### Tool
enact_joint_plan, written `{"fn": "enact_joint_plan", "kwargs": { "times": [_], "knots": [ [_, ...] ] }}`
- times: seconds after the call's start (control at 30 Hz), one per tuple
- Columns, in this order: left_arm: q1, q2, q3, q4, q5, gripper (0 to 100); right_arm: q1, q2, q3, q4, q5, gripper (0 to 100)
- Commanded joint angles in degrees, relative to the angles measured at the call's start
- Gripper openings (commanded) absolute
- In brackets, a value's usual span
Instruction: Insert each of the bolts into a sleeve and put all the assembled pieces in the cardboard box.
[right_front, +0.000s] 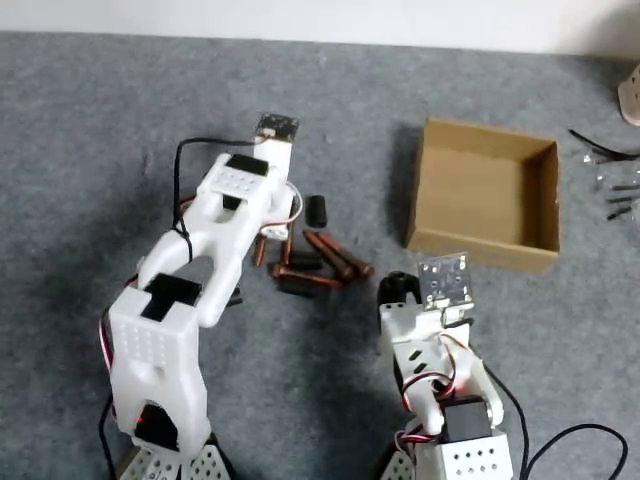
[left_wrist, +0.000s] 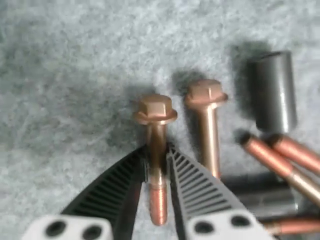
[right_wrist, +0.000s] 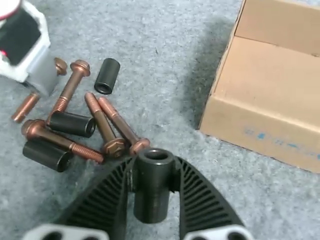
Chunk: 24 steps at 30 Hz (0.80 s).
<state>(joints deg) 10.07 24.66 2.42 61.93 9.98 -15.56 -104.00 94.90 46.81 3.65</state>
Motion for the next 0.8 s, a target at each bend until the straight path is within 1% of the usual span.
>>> {"fn": "enact_joint_plan", "kwargs": {
  "times": [0.0, 0.13, 0.23, 0.33, 0.43, 0.53, 0.77],
  "knots": [
    [0.7, -10.9, 6.4, -3.6, -0.4, 0, 0.7, -0.7, 0.0, -2.8, 0.4, 0.5],
    [0.5, -24.4, 20.4, -13.0, -0.8, 0, 0.7, -0.7, 1.9, -5.8, 0.4, 0.5],
    [0.7, -34.7, 30.3, -20.0, -4.7, 0, 0.6, -0.7, 2.3, -6.5, 0.4, 0.5],
    [0.7, -43.6, 38.2, -24.8, -6.3, 0, 0.4, -0.7, 2.5, -7.8, 0.4, 0.5],
    [0.7, -50.9, 44.6, -27.9, -6.7, 0, 0.1, -0.7, 4.4, -10.2, 0.4, 0.5],
    [0.7, -57.9, 50.2, -30.1, -6.7, 0, -2.2, -0.2, 7.3, -14.6, 0.4, 0.5],
    [0.7, -77.1, 59.7, -30.9, -6.7, 0, -5.8, -0.1, 8.5, -14.6, 0.4, 0.5]
  ]
}}
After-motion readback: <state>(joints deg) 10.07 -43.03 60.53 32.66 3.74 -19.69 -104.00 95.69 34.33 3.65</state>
